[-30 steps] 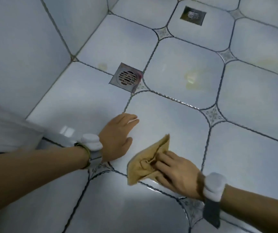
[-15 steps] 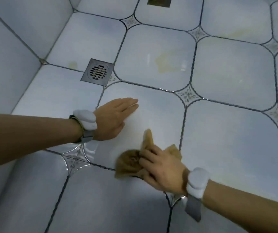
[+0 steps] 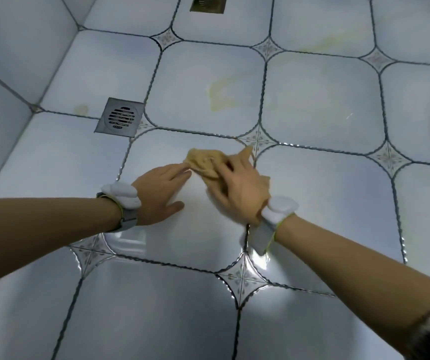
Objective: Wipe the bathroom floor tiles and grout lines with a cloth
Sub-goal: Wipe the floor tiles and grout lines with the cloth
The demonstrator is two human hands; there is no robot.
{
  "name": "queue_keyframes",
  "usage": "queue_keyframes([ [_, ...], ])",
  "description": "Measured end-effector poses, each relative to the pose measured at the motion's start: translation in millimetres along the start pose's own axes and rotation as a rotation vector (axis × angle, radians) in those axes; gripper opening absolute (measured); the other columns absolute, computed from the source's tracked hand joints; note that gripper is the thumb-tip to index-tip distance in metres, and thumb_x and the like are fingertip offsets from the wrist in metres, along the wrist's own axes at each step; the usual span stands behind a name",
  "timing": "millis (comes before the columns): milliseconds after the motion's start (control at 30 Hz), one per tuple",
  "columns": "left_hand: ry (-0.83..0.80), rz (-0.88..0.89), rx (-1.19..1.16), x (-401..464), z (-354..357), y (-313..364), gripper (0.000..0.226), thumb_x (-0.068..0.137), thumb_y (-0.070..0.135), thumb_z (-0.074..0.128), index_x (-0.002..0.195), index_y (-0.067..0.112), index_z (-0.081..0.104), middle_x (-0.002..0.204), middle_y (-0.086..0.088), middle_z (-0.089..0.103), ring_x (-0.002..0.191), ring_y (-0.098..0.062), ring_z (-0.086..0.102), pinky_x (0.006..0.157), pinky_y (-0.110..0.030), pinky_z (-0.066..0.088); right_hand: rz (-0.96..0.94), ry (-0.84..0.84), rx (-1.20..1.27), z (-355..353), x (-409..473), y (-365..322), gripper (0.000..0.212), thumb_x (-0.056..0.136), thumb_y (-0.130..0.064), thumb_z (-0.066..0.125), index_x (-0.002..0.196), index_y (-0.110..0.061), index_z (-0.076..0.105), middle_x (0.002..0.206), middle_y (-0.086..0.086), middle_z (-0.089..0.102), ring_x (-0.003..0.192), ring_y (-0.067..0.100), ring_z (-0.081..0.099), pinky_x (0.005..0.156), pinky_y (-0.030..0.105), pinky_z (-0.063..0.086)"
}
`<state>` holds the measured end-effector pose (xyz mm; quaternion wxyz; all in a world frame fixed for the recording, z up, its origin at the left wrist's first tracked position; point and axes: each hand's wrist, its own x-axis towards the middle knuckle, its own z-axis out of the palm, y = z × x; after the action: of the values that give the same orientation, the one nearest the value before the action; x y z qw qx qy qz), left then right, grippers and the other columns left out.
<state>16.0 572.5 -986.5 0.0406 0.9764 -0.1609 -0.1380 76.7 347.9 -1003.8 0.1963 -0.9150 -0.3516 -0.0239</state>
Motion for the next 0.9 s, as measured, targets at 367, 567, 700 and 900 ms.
queue_keyframes([
  [367, 0.048, 0.200, -0.039, 12.9, -16.6, 23.2, 0.053, 0.087, 0.024, 0.062, 0.136, 0.009, 0.048, 0.141, -0.008, 0.048, 0.126, -0.027, 0.047, 0.109, -0.036, 0.034, -0.472, -0.454, 0.205, -32.0, -140.1, -17.1, 0.026, 0.089, -0.028, 0.057, 0.112, -0.017, 0.063, 0.110, 0.008, 0.054, 0.098, 0.028, 0.049, 0.060, 0.036, 0.044],
  [567, -0.006, 0.146, -0.007, 40.6, -15.8, 52.7, 0.075, 0.090, 0.038, 0.053, 0.150, 0.008, 0.018, 0.159, -0.007, 0.017, 0.145, -0.023, 0.019, 0.119, -0.032, 0.017, 0.270, -0.017, 0.091, -60.6, -37.8, 70.6, 0.018, 0.089, -0.019, 0.059, 0.104, -0.010, 0.063, 0.101, 0.011, 0.052, 0.092, 0.035, 0.052, 0.077, 0.045, 0.046],
  [700, -0.006, 0.108, -0.066, 47.8, -11.4, 65.8, 0.069, 0.095, 0.031, 0.046, 0.151, 0.010, 0.013, 0.160, -0.005, 0.008, 0.147, -0.020, 0.010, 0.120, -0.029, 0.009, 0.361, 0.022, 0.059, -53.5, -65.8, 42.8, 0.016, 0.089, -0.027, 0.054, 0.103, -0.020, 0.057, 0.102, 0.002, 0.048, 0.096, 0.033, 0.049, 0.069, 0.044, 0.049],
  [900, 0.010, 0.214, -0.029, 55.1, -11.4, 71.0, 0.062, 0.096, 0.024, 0.041, 0.151, 0.011, 0.015, 0.160, -0.005, 0.010, 0.147, -0.020, 0.012, 0.120, -0.031, 0.010, -0.205, -0.340, 0.072, -49.6, -196.1, -5.5, 0.020, 0.096, -0.037, 0.044, 0.108, -0.024, 0.055, 0.115, 0.003, 0.051, 0.115, 0.036, 0.047, 0.063, 0.042, 0.045],
])
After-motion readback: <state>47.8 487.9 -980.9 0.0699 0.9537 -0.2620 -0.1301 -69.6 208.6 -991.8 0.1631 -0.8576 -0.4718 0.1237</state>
